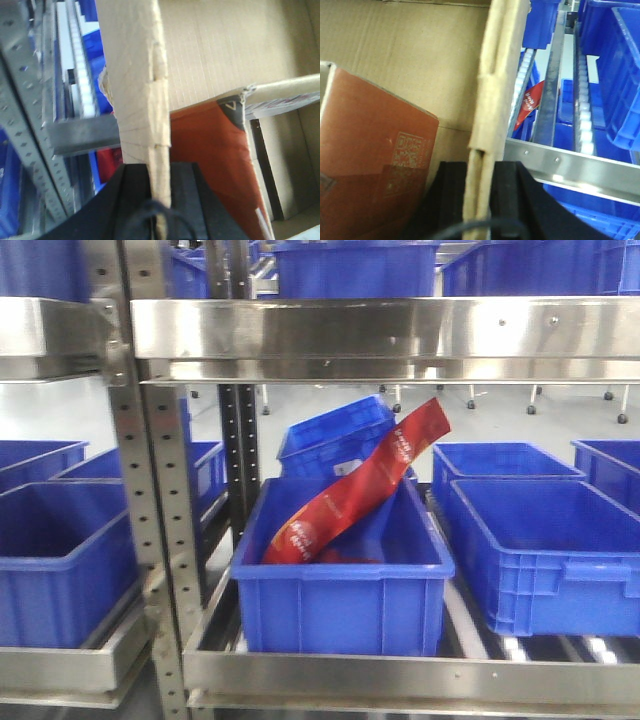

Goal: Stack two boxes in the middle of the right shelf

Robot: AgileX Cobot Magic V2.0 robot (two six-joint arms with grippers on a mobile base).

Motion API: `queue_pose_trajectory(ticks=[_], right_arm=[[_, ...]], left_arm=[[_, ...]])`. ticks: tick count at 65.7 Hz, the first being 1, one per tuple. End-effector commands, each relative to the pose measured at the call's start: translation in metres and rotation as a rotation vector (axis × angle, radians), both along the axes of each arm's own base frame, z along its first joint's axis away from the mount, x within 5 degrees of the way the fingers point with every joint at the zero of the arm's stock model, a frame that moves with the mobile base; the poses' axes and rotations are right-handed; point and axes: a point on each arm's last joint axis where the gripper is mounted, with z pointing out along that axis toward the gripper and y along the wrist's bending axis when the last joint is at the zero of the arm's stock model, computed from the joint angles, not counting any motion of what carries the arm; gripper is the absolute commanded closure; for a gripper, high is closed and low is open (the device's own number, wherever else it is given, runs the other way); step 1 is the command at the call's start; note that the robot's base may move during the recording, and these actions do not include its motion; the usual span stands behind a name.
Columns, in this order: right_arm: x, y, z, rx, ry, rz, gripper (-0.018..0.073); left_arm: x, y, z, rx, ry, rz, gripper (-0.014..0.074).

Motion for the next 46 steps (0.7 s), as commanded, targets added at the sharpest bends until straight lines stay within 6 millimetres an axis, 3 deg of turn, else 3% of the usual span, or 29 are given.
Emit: queue_pose_trajectory(ticks=[1, 46], right_arm=[[-0.0022, -0.007, 0.0099, -0.038, -0.085, -0.039, 0.0713], [-0.0022, -0.007, 0.0099, -0.038, -0.085, -0.039, 0.0713]], left_arm=[[-0.0084, 0.006, 0.0127, 0.001, -0.072, 0.017, 0.0708], [-0.0084, 0.006, 0.0127, 0.001, -0.072, 0.017, 0.0708]])
